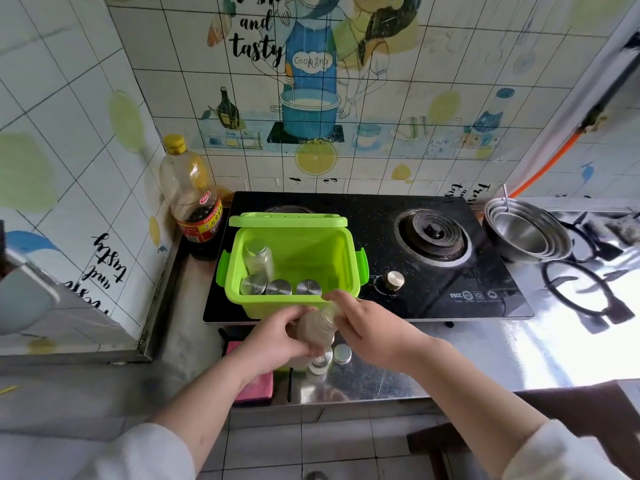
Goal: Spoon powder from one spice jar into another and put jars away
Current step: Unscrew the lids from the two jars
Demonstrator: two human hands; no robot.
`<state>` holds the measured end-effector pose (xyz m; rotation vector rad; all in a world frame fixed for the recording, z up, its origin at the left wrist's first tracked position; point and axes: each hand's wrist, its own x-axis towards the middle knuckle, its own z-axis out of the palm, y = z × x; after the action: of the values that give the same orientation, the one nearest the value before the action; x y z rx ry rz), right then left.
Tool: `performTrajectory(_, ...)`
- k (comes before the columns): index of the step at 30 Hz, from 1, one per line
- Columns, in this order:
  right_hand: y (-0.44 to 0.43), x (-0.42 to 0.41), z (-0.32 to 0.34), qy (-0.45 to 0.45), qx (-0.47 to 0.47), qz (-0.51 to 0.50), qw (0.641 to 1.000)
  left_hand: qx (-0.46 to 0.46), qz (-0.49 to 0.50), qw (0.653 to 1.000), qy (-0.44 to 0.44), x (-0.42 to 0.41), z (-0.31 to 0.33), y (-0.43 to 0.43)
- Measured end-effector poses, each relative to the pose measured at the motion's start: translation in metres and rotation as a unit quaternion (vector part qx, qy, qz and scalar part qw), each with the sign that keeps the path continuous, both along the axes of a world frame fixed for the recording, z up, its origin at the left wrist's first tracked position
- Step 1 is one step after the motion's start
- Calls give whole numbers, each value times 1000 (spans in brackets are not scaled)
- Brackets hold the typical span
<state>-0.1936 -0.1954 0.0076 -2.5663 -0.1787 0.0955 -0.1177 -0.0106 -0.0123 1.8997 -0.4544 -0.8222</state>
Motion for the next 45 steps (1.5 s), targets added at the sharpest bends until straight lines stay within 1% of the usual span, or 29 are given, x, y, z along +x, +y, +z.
performTrajectory(1,-3,-1,-2,5,42,-8,999,0,1,1000,3,0,-1,-1)
performTrajectory(3,-6,-3,-5,42,119,-40,991,0,1,1000,6,1,-1,-1)
performTrajectory(6,-6,-7,-14,92,250,-83,960,-2,2,1000,14,-1,-4,-5)
performTrajectory(8,-6,-10,-22,117,346,-116,923,-5,12,1000,26,-2,-9,-7)
performTrajectory(9,-7,-11,-25,135,396,-133,899,-5,16,999,29,-3,-10,-8)
performTrajectory(12,-10,-13,-31,189,535,-164,807,0,24,999,28,-5,-16,-12)
performTrajectory(14,-12,-13,-38,197,603,-178,752,6,29,999,32,-7,-20,-13)
performTrajectory(17,-15,-14,-55,186,654,-199,706,12,46,998,29,-9,-26,-12)
performTrajectory(20,-22,-17,-80,191,657,-266,679,7,70,997,10,-11,-29,-12)
performTrajectory(22,-27,-20,-99,203,618,-328,685,7,89,996,5,-11,-34,-10)
performTrajectory(24,-31,-25,-118,211,567,-377,701,13,104,994,3,-10,-38,-7)
performTrajectory(26,-32,-29,-134,225,502,-403,731,18,112,994,-2,-9,-41,-3)
performTrajectory(29,-28,-30,-151,248,397,-400,788,13,124,992,-2,-10,-45,1)
performTrajectory(31,-23,-29,-161,243,314,-394,829,7,128,992,2,-12,-47,3)
performTrajectory(34,-17,-28,-170,222,219,-395,864,7,132,991,11,-15,-51,4)
performTrajectory(37,-12,-27,-178,198,153,-372,894,2,137,990,22,-19,-56,6)
performTrajectory(38,-10,-27,-181,201,138,-359,901,2,142,990,23,-20,-58,7)
performTrajectory(41,-5,-29,-188,221,106,-346,906,9,157,987,36,-23,-62,9)
performTrajectory(43,-1,-30,-191,216,84,-339,912,10,157,987,40,-24,-63,11)
performTrajectory(45,4,-30,-192,205,83,-338,915,3,156,987,43,-24,-64,13)
